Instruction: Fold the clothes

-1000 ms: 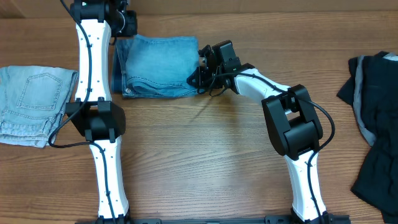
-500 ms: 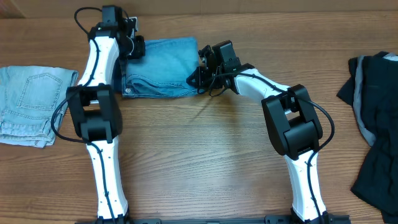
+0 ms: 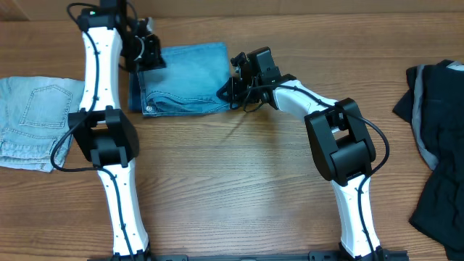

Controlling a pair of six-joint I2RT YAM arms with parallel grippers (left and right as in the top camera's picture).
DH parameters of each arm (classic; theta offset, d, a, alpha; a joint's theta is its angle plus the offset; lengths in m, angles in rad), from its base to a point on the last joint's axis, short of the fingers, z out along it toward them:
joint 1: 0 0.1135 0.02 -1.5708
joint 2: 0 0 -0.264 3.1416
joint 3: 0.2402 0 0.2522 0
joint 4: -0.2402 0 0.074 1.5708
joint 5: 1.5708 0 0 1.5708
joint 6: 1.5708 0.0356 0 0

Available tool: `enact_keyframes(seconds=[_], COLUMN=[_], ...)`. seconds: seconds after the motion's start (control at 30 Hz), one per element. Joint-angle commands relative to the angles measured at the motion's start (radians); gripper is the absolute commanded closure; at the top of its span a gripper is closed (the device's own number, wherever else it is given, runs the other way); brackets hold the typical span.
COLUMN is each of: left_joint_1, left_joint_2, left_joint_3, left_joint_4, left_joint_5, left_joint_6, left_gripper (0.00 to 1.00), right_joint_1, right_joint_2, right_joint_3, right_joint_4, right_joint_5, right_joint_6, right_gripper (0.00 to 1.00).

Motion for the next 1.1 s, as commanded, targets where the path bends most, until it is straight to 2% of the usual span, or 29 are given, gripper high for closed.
enact_keyframes(seconds=[0.0, 0.13, 0.3, 0.37, 0.43, 0.5, 0.7, 0.8, 0.93, 1.07], left_joint_1=[-0.047, -0.075, -0.070, -0.053, -0.001, 0.063, 0.281, 0.357, 0.369, 0.283], left_joint_2=[-0.008, -0.008, -0.008, -0.008, -0.008, -0.008, -0.008, -0.008, -0.017, -0.090], left_joint_3=[0.013, -0.035, -0.280, -0.382, -0.509, -0.561, -0.547, -0.542, -0.472, -0.323], left_joint_4=[-0.029, -0.126, -0.129, -0.100, -0.007, 0.080, 0.091, 0.081, 0.040, 0.002], left_joint_5=[0.132, 0.093, 0.013, -0.040, -0.051, -0.052, -0.051, 0.055, 0.202, 0.269], left_joint_6=[0.011, 0.072, 0.080, 0.080, 0.080, 0.080, 0.100, 0.112, 0.153, 0.159], left_gripper=[0.92, 0.92, 0.92, 0.92, 0.93, 0.94, 0.96, 0.96, 0.96, 0.96], right_joint_1=[0.005, 0.004, 0.004, 0.004, 0.004, 0.004, 0.000, -0.003, -0.011, -0.013], right_joint_2=[0.080, 0.080, 0.080, 0.080, 0.080, 0.080, 0.080, 0.080, 0.080, 0.074], right_joint_3=[-0.033, -0.033, -0.033, -0.033, -0.033, -0.033, -0.033, -0.033, -0.033, 0.009], right_joint_4=[-0.022, -0.022, -0.020, -0.020, -0.020, -0.023, -0.031, -0.043, -0.053, -0.058], right_joint_5=[0.056, 0.047, 0.048, 0.048, 0.048, 0.048, 0.049, 0.070, 0.070, 0.013], right_joint_6=[0.006, 0.006, 0.005, 0.005, 0.005, 0.005, 0.005, 0.005, 0.006, -0.003], right_gripper=[0.96, 0.96, 0.96, 0.96, 0.96, 0.96, 0.96, 0.96, 0.96, 0.96])
